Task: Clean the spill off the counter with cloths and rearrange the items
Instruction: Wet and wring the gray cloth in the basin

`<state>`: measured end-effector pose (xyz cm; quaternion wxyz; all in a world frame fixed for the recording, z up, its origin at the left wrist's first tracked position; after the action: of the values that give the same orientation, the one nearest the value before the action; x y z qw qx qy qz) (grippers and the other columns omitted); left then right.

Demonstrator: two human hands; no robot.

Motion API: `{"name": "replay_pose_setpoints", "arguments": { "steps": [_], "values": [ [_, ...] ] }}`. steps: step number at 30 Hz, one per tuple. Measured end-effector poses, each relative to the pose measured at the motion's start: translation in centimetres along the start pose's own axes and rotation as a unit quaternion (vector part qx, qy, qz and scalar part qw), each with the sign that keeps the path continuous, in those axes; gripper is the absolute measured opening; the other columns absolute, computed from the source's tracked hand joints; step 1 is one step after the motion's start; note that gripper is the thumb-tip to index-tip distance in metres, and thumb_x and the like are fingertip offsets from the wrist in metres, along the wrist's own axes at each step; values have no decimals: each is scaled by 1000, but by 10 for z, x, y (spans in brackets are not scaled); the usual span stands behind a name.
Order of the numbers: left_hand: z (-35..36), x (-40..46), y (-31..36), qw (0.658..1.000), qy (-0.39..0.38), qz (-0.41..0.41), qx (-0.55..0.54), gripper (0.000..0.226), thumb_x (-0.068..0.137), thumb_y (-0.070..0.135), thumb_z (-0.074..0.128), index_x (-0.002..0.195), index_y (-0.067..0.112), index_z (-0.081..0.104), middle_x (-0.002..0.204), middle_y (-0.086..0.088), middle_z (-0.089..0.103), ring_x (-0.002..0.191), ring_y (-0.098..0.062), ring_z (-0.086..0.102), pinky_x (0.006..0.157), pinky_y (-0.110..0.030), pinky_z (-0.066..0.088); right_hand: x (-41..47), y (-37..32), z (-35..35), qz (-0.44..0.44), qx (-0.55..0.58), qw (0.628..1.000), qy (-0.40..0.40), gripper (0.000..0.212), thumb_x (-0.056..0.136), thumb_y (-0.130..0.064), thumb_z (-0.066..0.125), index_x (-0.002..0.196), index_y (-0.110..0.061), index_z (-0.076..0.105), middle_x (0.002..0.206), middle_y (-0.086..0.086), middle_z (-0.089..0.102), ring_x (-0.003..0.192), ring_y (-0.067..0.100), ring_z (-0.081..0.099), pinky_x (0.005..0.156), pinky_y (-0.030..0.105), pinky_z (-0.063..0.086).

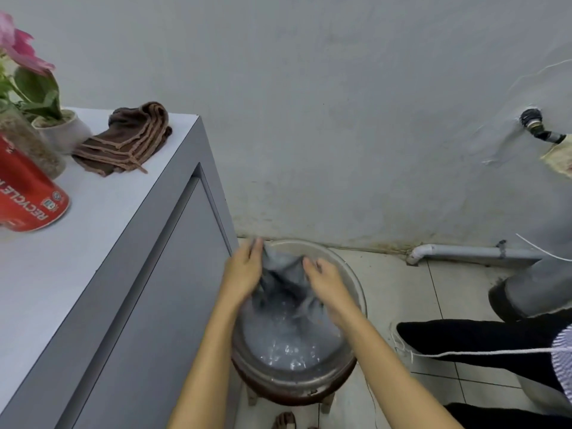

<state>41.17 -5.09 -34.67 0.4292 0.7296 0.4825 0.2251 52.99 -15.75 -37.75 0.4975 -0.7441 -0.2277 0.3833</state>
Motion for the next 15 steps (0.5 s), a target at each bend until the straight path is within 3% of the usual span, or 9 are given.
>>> {"name": "replay_pose_setpoints", "arguments": {
  "steps": [2,4,7,9,12,15],
  "values": [
    [-27,0,42,995,44,64,-64,39,96,43,39,80,10,55,79,1,60,78,-13,50,73,-37,42,-10,-51,-12,-82,59,994,29,27,97,-31,48,78,-11,49,73,6,46,71,16,46,63,32,37],
    [-48,-7,88,981,51,120,-146,35,99,37,39,73,16,50,69,8,51,69,-9,44,63,-31,39,-22,-102,-25,-166,115,979,31,34,92,-37,50,77,-7,47,77,6,44,73,18,41,64,33,33],
    [-76,-23,142,939,58,177,-290,28,100,29,39,84,18,59,78,7,59,71,-2,51,61,-16,42,-43,-155,-44,-249,160,955,23,27,95,-35,48,81,-12,53,80,5,47,75,17,41,65,33,33],
    [-81,-25,152,929,56,183,-316,28,99,31,42,90,12,60,79,2,58,72,-4,51,61,-16,42,-51,-169,-49,-271,154,950,27,26,97,-33,47,80,-13,52,76,4,46,71,16,39,64,31,33],
    [-65,-13,122,960,44,139,-237,21,96,28,49,79,18,58,70,6,56,64,-2,49,55,-17,41,-44,-150,-45,-255,72,963,56,24,98,-29,46,76,-21,49,64,-11,48,61,5,41,59,23,33],
    [-23,4,57,995,-2,82,-51,18,90,25,56,78,11,54,71,-6,57,71,-14,49,64,-33,41,-19,-94,-30,-176,-103,977,58,10,97,-29,45,95,-21,51,73,-7,52,69,12,50,63,26,33]
  ]
}}
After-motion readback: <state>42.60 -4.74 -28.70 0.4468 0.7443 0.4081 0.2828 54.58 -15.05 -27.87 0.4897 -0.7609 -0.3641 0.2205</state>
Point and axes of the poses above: each hand's wrist, its own x-axis towards the middle knuckle, its own z-axis out of the palm, y = z × x, the point moved 3 cm from there along x, towards the middle knuckle
